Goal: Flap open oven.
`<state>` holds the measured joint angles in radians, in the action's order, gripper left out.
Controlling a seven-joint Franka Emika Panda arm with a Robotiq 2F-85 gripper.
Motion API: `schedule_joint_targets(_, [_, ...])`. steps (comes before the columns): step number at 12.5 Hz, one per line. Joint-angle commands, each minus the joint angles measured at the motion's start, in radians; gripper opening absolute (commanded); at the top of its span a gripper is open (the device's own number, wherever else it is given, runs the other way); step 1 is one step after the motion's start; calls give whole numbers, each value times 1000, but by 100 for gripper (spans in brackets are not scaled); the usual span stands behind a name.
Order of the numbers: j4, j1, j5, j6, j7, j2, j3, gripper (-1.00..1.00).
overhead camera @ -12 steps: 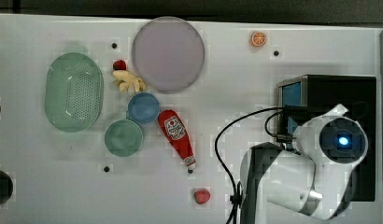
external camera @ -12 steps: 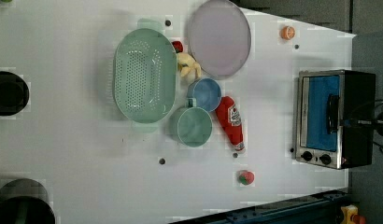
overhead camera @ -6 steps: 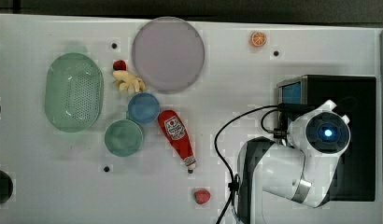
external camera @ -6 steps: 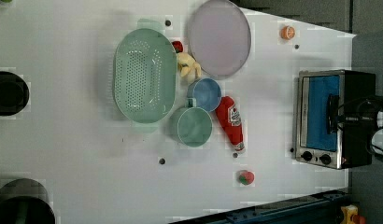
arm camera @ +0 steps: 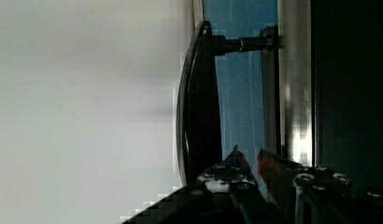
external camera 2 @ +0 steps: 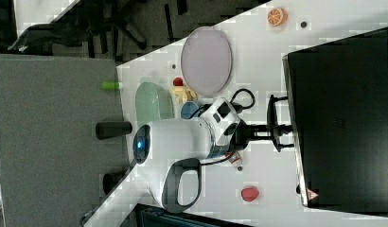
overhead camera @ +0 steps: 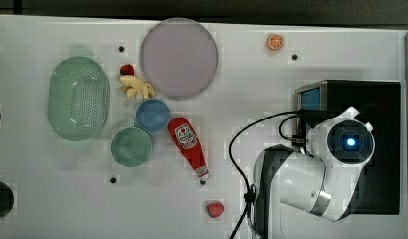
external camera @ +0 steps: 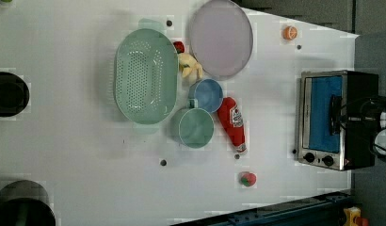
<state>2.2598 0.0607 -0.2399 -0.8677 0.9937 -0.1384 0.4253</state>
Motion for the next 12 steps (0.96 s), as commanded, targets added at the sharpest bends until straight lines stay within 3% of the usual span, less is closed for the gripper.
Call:
schedule_joint_targets(1, [25, -33, -4, -5, 12, -5, -52, -65])
schedule_joint_targets(3, [45, -49, -45, -6, -56, -8, -82, -65])
schedule_joint_targets(8, [68, -91, -291, 7, -448, -43, -158, -65])
schedule_joint_targets(12, [63, -129, -445, 10, -652, -131, -212, -65])
